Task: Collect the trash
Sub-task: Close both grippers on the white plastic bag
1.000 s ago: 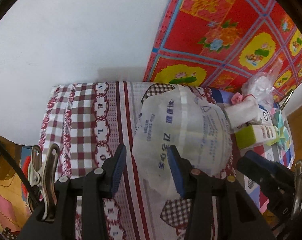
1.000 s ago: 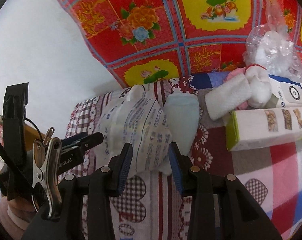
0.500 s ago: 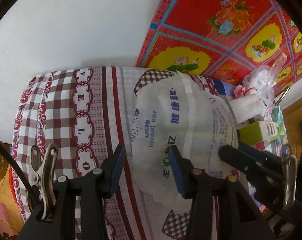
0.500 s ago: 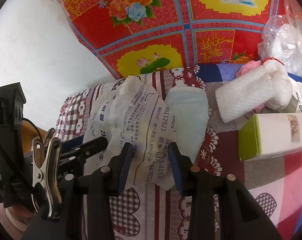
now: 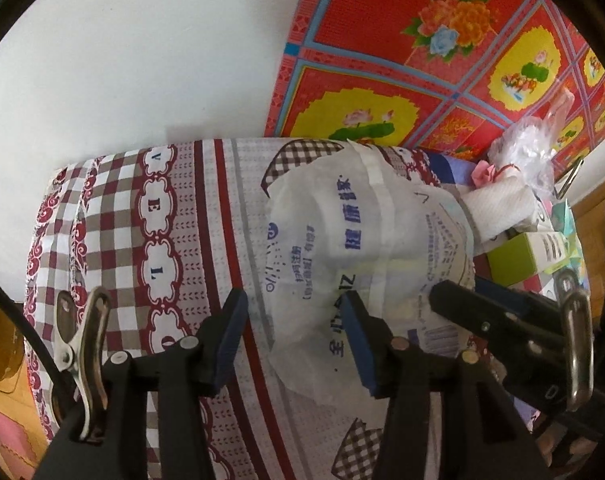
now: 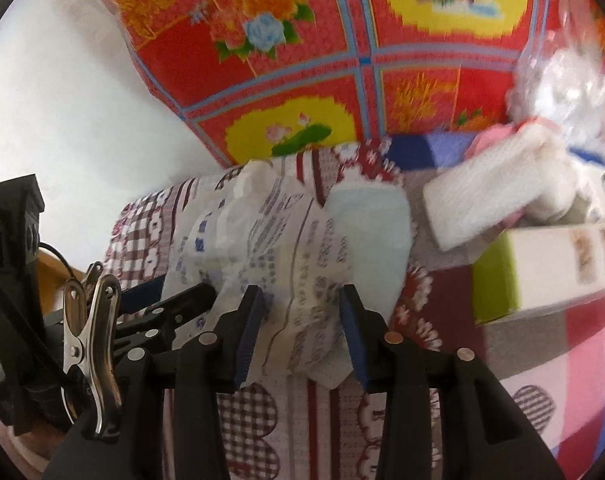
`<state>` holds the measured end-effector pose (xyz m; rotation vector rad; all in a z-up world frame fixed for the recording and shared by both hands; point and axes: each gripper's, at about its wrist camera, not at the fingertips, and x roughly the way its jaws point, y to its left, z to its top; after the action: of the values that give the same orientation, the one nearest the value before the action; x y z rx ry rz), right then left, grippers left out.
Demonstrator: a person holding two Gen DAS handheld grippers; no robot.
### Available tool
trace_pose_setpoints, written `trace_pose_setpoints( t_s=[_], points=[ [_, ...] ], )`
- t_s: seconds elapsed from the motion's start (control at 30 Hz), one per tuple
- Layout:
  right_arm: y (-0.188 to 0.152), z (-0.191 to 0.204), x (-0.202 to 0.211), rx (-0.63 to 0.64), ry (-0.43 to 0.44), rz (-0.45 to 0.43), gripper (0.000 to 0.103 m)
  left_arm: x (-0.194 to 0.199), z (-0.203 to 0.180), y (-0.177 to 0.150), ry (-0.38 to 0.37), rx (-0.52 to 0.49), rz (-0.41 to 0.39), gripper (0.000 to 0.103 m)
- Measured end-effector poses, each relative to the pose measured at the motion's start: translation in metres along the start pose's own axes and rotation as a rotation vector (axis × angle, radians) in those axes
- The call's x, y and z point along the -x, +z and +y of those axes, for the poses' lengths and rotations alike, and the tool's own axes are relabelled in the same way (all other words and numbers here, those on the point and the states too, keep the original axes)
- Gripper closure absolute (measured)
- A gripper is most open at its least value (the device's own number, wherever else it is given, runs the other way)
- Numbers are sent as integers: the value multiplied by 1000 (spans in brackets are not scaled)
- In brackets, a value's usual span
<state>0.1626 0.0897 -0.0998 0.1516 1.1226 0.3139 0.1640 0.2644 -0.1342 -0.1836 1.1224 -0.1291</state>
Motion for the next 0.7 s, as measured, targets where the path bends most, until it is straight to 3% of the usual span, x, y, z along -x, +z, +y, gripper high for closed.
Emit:
trace_pose_setpoints(
  t_s=[0.13, 0.33, 0.43, 0.47, 0.5, 0.63, 0.7],
  points=[
    [4, 2, -3, 27, -48, -17, 56, -1, 1, 1, -9, 3, 2, 51],
    [5, -8, -17, -79, 41, 39, 55, -1, 0, 0, -6, -1, -12, 50],
    [4, -8, -14, -86, 75, 40, 67, 2, 4, 0, -16, 41, -8, 53],
    [3, -6, -12, -82, 92, 37, 75, 7, 11, -2, -35, 56, -4, 61],
    [3, -5, -9, -79, 108, 31, 77, 6, 12, -3, -65, 69, 5, 74],
    [1, 0, 2, -80, 159, -2, 88, 7, 12, -3, -129, 90, 25, 89],
    [1, 1, 10, -72, 177, -20, 90, 13, 7, -5, -140, 65, 11, 92]
  ],
)
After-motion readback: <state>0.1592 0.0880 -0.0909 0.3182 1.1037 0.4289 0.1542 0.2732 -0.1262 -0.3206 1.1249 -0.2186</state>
